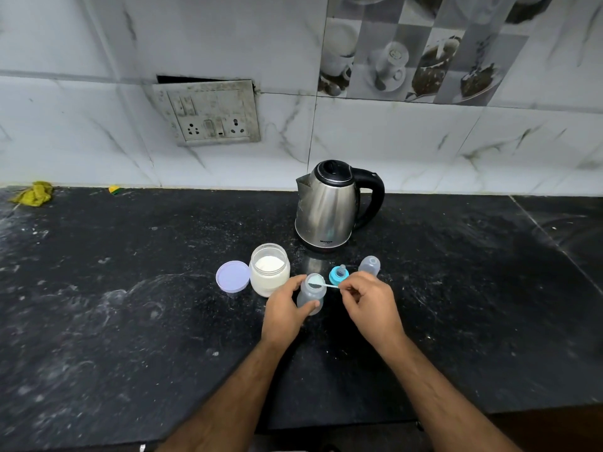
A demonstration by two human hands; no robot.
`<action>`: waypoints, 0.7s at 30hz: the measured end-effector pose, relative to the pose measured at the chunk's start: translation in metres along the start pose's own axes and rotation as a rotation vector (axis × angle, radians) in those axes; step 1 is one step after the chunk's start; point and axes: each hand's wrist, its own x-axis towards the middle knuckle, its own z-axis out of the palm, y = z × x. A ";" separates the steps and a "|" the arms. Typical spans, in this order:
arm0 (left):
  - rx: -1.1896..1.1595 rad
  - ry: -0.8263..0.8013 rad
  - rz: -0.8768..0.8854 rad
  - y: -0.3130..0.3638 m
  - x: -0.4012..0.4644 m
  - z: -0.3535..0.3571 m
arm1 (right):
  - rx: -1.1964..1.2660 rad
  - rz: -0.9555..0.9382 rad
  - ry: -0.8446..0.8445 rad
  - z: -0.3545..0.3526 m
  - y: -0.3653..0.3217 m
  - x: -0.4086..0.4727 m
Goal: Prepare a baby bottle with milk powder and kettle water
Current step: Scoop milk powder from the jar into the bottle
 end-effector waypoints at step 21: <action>-0.044 -0.006 -0.011 -0.001 0.000 0.000 | -0.094 -0.183 0.089 0.003 -0.003 -0.015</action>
